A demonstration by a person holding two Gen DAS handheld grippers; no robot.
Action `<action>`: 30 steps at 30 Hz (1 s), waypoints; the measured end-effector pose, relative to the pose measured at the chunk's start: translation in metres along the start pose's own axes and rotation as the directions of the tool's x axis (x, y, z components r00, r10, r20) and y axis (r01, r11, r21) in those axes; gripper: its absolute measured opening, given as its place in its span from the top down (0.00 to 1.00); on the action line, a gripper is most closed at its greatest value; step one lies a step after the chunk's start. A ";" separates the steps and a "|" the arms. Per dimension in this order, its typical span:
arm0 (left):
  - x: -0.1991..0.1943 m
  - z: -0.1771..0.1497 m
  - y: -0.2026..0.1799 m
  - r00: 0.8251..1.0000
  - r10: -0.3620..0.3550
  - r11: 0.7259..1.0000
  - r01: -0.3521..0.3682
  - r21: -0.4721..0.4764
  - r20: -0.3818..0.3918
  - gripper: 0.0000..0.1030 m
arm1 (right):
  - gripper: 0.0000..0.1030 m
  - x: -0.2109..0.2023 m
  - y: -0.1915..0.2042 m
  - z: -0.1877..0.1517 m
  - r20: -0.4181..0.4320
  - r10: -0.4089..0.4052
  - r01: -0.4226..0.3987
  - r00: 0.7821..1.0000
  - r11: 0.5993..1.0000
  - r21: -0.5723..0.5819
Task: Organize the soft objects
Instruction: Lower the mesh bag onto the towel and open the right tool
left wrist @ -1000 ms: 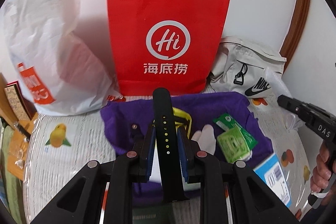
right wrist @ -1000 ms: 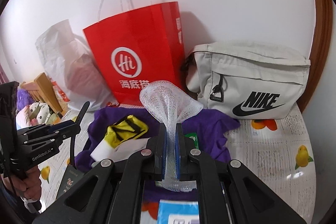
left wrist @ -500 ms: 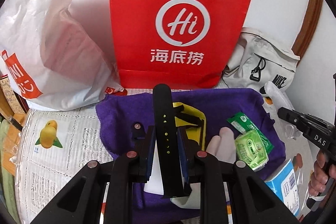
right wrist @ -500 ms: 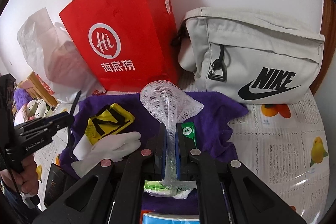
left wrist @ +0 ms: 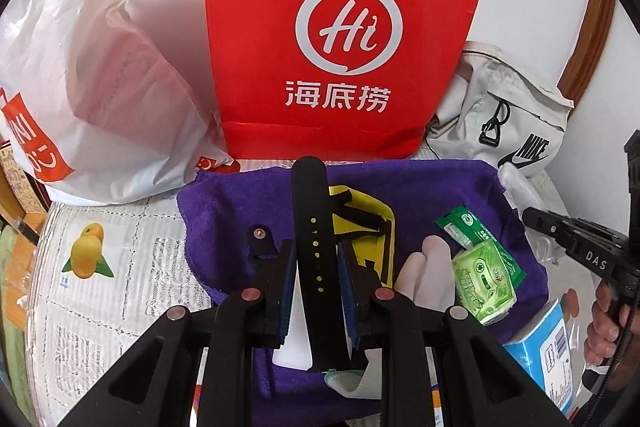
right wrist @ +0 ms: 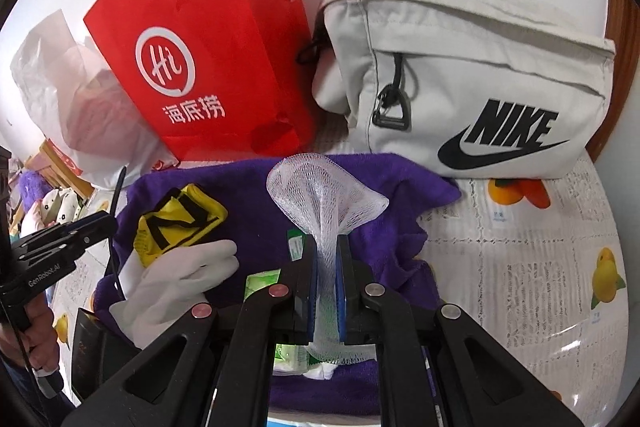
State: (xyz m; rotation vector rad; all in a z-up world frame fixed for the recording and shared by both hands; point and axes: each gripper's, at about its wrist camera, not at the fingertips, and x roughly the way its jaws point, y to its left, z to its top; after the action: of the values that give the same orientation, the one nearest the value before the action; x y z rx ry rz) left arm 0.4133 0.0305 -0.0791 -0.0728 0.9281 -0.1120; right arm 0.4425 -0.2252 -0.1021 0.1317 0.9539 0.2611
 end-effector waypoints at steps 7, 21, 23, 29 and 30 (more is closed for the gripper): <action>0.000 0.000 0.004 1.000 0.003 1.000 -0.003 -0.011 -0.001 0.80 | 0.90 0.021 -0.003 -0.006 -0.056 -0.012 0.012 0.998 1.000 0.003; 0.010 -0.002 0.006 0.999 -0.019 1.000 0.019 -0.020 -0.038 0.80 | 0.77 0.044 -0.002 -0.014 -0.134 -0.005 0.006 0.991 1.000 0.003; 0.011 -0.002 0.005 0.999 -0.022 1.000 0.021 -0.017 -0.042 0.80 | 0.68 0.043 -0.004 -0.013 -0.131 -0.005 0.006 0.991 1.000 0.010; 0.017 -0.001 0.000 0.997 -0.029 1.000 0.028 -0.006 -0.066 0.80 | 0.53 0.029 -0.003 -0.010 -0.099 0.004 -0.003 0.995 1.000 0.004; 0.018 -0.001 -0.001 0.997 -0.030 1.000 0.029 -0.006 -0.069 0.80 | 0.52 0.028 -0.001 -0.010 -0.096 0.005 -0.006 0.995 1.000 -0.001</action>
State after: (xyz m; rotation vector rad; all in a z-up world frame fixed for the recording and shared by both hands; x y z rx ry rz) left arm 0.4230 0.0275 -0.0941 -0.0875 0.9965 -0.1403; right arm 0.4501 -0.2184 -0.1297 0.1211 1.0487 0.2753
